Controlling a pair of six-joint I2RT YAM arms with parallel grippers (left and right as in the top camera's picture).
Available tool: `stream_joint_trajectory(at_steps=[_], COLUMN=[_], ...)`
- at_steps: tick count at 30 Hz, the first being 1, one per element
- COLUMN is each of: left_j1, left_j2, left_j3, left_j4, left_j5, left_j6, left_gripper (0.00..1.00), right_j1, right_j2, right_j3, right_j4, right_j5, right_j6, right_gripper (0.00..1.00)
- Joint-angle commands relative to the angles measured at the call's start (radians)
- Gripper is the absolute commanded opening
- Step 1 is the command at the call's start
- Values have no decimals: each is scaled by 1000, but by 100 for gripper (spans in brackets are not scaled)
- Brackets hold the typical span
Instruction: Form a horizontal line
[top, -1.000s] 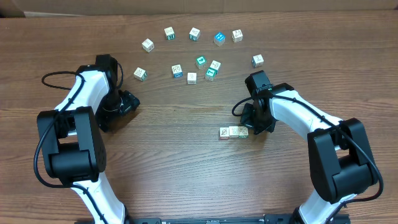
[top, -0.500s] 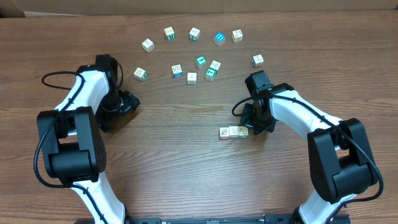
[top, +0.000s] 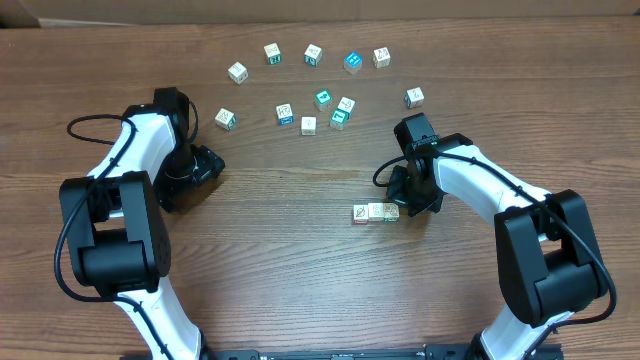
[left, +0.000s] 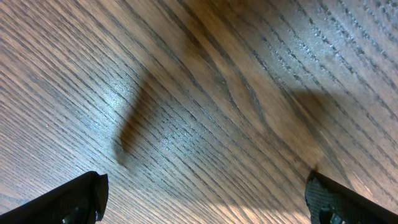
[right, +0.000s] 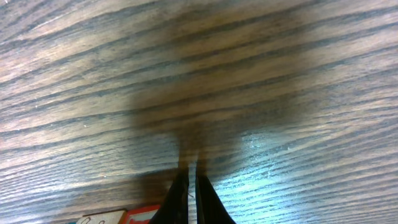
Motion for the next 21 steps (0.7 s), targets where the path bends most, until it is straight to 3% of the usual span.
stream_joint_trajectory(at_steps=[1, 15, 21], left_j1=[-3, -3, -3], left_j2=[-6, -6, -6], left_j3=[-6, -6, -6], left_j4=[1, 0, 0], left_j5=[-20, -20, -20], left_j6=[11, 11, 12], left_gripper=[99, 99, 100], right_j1=[3, 3, 3], right_j2=[-6, -6, -6], right_j3=[5, 5, 5], right_j4=[5, -27, -119], right_j5=[11, 63, 58], right_j6=[4, 8, 37], right_gripper=[4, 4, 4])
